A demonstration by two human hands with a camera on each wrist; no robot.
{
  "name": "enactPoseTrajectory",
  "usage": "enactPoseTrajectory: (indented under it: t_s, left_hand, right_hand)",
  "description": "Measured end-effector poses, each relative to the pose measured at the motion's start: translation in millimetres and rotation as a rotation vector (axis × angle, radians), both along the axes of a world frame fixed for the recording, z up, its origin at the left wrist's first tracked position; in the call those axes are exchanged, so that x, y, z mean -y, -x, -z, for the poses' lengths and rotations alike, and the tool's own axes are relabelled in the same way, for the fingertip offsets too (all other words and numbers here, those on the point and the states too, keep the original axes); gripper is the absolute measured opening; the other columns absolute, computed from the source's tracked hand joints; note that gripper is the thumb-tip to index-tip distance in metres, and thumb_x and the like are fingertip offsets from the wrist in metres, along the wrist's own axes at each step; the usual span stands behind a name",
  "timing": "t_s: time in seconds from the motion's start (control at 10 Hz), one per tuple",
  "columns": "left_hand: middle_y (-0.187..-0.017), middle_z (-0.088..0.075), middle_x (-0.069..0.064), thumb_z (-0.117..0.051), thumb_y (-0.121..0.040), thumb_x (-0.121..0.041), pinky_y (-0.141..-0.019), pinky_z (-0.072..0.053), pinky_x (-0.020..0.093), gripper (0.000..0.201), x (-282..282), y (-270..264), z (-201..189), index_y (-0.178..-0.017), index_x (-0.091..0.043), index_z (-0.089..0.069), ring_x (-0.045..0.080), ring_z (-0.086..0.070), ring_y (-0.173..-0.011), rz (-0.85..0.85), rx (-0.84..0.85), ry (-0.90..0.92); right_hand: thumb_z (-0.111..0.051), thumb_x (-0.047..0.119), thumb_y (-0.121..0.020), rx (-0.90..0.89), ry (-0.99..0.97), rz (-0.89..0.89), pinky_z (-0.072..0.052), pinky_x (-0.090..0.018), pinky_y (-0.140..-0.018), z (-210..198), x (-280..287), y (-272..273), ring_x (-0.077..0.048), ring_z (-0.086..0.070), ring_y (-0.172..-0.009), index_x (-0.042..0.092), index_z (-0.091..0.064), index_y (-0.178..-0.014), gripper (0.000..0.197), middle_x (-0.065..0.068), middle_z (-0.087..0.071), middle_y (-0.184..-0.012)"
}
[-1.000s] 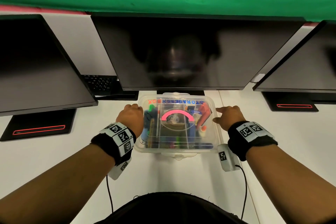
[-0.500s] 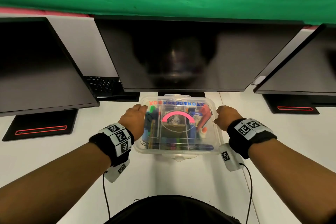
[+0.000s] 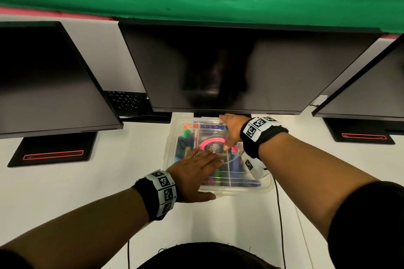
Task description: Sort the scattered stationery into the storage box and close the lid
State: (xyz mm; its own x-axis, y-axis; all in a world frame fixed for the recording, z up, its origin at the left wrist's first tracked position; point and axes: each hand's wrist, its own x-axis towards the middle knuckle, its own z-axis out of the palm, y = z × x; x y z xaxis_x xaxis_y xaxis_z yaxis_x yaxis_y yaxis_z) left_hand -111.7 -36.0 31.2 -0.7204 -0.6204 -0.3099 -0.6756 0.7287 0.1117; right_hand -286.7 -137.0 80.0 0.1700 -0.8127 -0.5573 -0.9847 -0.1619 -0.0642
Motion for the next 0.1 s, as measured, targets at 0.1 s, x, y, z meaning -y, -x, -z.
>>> enactPoseTrajectory:
  t_s: [0.1]
  left_hand:
    - [-0.16, 0.0, 0.0, -0.039, -0.086, -0.064, -0.117, 0.012, 0.038, 0.087, -2.1, 2.5, -4.1, -0.15, -0.023, 0.004, 0.018, 0.005, -0.148, 0.002, 0.008, -0.013]
  right_hand:
    - [-0.089, 0.025, -0.057, 0.008, 0.009, 0.031, -0.033, -0.032, -0.112, 2.7, 5.9, -4.1, -0.023, -0.038, -0.136, 0.01, -0.024, -0.146, 0.111, -0.006, -0.035, -0.149]
